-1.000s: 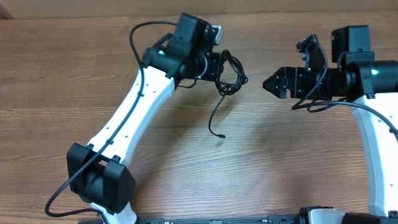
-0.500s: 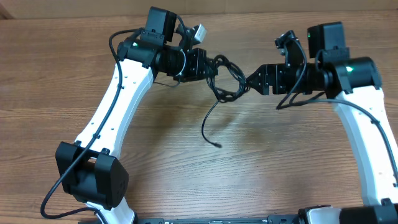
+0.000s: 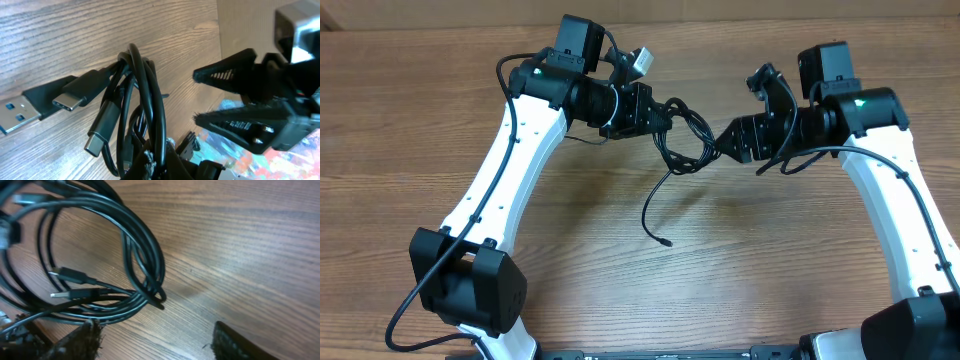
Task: Untangle cables
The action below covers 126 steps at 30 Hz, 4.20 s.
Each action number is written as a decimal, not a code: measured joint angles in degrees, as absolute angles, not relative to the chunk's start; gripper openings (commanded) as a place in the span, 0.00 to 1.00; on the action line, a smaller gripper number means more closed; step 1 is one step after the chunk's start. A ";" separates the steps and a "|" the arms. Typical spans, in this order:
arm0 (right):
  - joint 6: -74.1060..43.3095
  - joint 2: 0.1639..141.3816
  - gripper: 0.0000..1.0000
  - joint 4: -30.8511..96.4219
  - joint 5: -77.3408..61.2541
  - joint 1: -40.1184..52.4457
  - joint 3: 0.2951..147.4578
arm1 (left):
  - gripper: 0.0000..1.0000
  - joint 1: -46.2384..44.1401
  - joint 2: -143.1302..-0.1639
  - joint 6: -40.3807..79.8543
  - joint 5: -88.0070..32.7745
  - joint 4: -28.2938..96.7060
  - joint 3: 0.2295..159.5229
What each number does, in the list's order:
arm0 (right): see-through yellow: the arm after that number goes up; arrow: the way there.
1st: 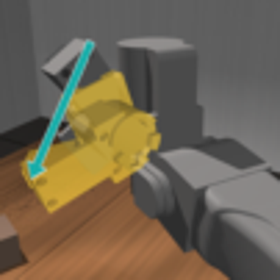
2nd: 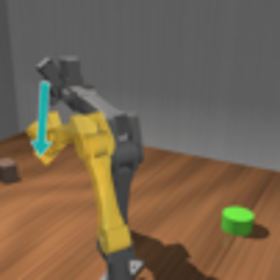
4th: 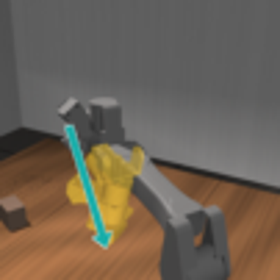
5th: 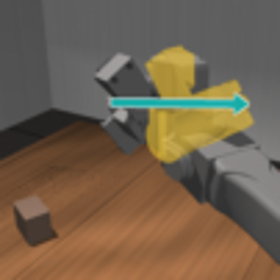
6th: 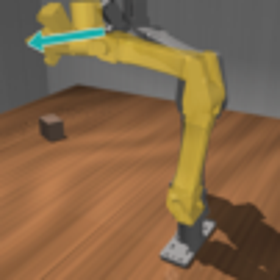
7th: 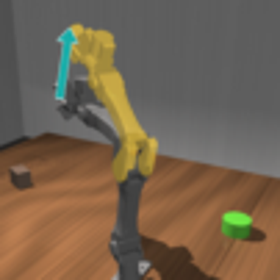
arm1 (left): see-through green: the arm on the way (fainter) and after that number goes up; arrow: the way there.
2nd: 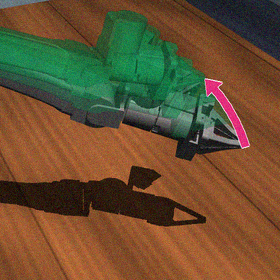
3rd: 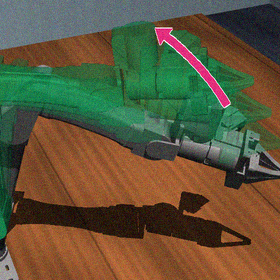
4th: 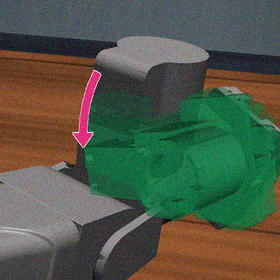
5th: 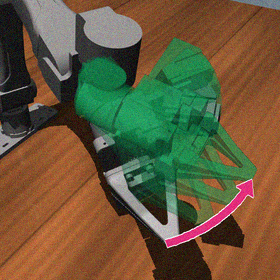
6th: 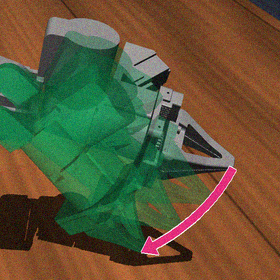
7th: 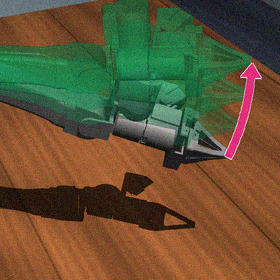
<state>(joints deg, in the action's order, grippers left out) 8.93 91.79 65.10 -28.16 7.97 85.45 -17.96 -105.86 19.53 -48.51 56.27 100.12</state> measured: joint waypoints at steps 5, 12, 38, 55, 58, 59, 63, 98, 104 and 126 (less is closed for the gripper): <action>11.62 93.97 0.62 64.01 -30.65 7.97 84.73 | 0.04 -17.96 -105.86 19.53 -49.60 57.32 100.12; 14.22 95.55 0.42 62.76 -34.41 7.97 84.73 | 0.04 -17.96 -105.86 19.55 -51.05 57.30 100.12; 14.37 99.70 0.26 58.02 -35.00 12.84 84.71 | 0.04 -17.96 -105.86 21.08 -51.05 57.30 100.12; 6.17 102.30 0.04 54.65 -31.31 12.84 84.68 | 0.04 -17.96 -105.86 22.57 -52.14 56.10 100.12; 4.03 102.30 0.04 56.55 -30.11 12.84 84.68 | 0.04 -17.96 -105.86 22.57 -52.56 55.55 100.12; 3.60 102.30 0.04 57.71 -29.78 12.84 84.75 | 0.04 -17.96 -105.86 22.57 -52.62 55.22 100.12; 2.11 102.13 0.54 61.87 -29.08 12.84 86.30 | 0.04 -17.96 -105.86 23.00 -53.04 54.50 100.12; -1.17 98.76 0.04 63.44 -18.06 15.90 90.26 | 0.04 -16.69 -105.86 38.68 -64.97 45.08 100.12; -1.17 98.70 0.04 71.70 -19.16 15.70 94.61 | 0.04 -14.70 -105.86 35.59 -53.30 50.87 100.14; 14.96 83.81 0.04 80.01 -59.16 7.79 104.60 | 0.05 -11.79 -105.56 23.99 -8.10 60.77 99.46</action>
